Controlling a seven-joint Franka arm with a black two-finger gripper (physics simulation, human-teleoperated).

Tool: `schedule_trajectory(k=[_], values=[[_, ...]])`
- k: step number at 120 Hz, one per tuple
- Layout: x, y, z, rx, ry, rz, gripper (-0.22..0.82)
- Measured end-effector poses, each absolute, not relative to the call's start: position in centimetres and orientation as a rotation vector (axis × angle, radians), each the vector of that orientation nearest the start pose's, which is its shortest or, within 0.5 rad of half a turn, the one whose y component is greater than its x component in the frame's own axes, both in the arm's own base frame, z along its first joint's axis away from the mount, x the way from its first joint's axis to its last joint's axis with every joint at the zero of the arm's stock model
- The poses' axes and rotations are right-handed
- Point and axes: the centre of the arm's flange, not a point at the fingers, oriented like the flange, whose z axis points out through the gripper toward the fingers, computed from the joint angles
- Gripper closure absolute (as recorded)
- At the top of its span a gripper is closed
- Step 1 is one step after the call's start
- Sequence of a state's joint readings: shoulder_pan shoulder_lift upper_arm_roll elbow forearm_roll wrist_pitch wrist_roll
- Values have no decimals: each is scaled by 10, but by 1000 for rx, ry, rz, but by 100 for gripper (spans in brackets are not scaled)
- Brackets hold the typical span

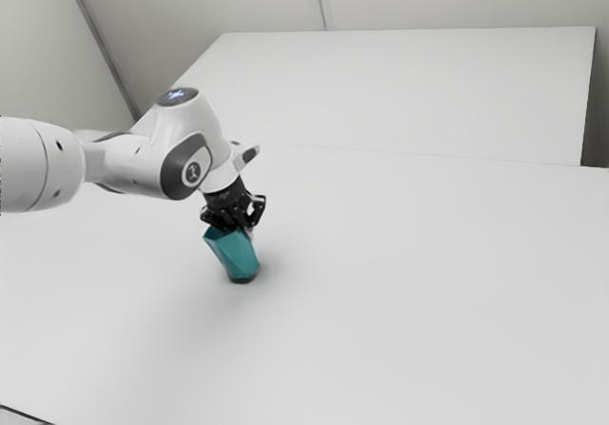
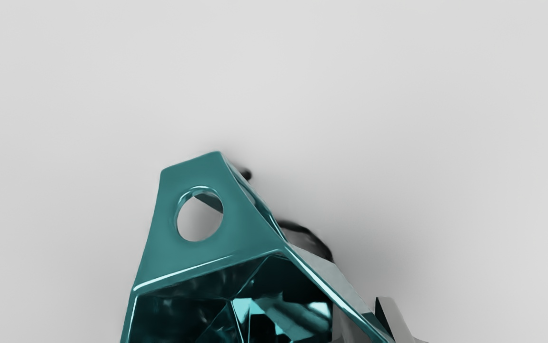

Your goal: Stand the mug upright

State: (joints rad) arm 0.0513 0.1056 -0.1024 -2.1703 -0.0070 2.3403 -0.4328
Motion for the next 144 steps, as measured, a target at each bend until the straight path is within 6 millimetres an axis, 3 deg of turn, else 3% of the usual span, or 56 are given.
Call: schedule_trajectory(k=[20,45,68,93,130,144], values=[[557,-39,344,-3105,-668,-95,79],[556,-42,355,-3106,-729,-121,34],[554,-45,374,-3105,-756,-160,14],[552,-51,382,-3104,-766,-171,5],[548,-56,399,-3104,-777,-203,1],[547,-59,419,-3106,-771,-217,1]])
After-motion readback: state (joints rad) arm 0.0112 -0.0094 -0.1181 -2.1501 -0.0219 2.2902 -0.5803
